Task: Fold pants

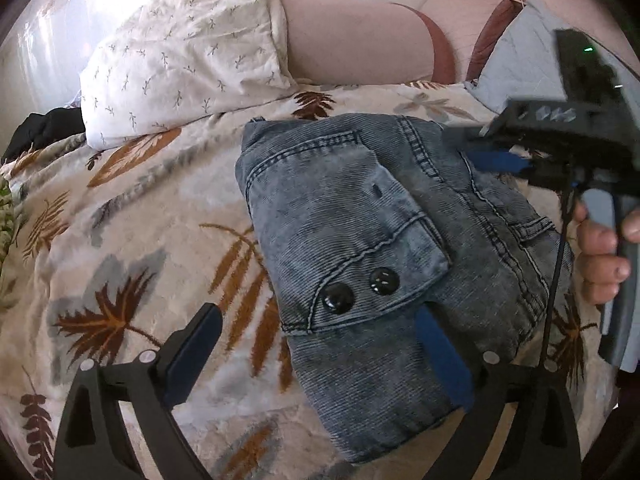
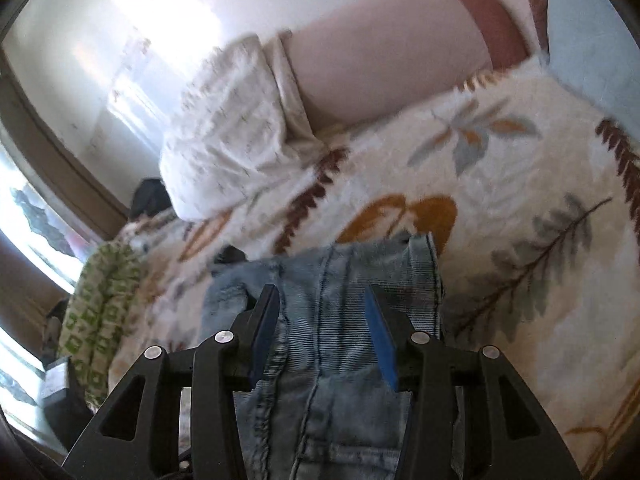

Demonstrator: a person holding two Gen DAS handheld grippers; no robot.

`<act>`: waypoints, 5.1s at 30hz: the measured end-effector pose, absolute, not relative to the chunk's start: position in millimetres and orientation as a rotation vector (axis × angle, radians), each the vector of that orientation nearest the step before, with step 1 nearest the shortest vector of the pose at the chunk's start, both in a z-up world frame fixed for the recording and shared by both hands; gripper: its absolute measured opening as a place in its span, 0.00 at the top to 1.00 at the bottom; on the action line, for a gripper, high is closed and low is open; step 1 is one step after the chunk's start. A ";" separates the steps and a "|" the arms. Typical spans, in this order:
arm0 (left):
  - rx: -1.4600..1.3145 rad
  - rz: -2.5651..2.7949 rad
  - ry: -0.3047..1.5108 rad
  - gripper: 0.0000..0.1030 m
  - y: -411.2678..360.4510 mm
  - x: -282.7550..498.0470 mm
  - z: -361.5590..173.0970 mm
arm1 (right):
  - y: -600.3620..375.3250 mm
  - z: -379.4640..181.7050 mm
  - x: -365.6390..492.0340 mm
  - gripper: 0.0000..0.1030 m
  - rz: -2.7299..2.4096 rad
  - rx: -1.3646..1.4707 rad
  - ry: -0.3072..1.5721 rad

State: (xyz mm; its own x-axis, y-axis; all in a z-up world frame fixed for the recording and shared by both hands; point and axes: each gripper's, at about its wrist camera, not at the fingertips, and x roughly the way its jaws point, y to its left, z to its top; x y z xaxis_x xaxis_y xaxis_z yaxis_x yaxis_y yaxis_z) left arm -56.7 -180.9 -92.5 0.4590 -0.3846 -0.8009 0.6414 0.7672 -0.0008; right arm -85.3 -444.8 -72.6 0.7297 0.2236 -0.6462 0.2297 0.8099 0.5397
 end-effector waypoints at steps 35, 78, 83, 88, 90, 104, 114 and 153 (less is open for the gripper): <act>0.273 -0.590 0.914 0.00 -165.6 -56.2 -72.3 | -426.2 -100.2 -76.2 0.33 -0.196 0.626 0.861; -0.083 -0.925 1.116 0.00 -166.9 2.1 -112.0 | -476.6 -122.7 -121.3 0.15 0.049 0.947 0.937; -0.129 -1.010 1.141 0.00 -174.4 0.4 -113.2 | -467.1 -121.9 -117.5 0.15 0.087 0.930 0.952; -0.247 -1.092 1.203 0.00 -166.2 7.4 -110.2 | -460.6 -120.9 -117.0 0.23 0.120 0.911 0.970; -0.309 -1.097 1.226 0.00 -160.1 13.7 -110.4 | -462.0 -121.9 -117.3 0.25 0.117 0.916 0.971; -0.234 -1.006 1.152 0.15 -163.7 13.7 -116.3 | -459.5 -122.3 -117.6 0.29 0.102 0.899 0.967; -0.228 -0.992 1.092 0.54 -161.6 9.5 -111.0 | -455.0 -119.7 -117.5 0.46 0.085 0.880 0.964; -0.105 -0.712 0.967 0.57 -54.7 32.9 -95.0 | -328.1 -95.4 -63.8 0.66 0.173 0.637 0.889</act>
State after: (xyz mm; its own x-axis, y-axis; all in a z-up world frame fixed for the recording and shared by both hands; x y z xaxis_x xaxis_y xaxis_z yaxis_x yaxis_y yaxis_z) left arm 32.9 -54.7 -95.0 0.3621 -0.5970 -0.7159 0.5070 0.7706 -0.3862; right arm -63.8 -328.1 -95.4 0.6300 0.3953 -0.6685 0.1151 0.8037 0.5838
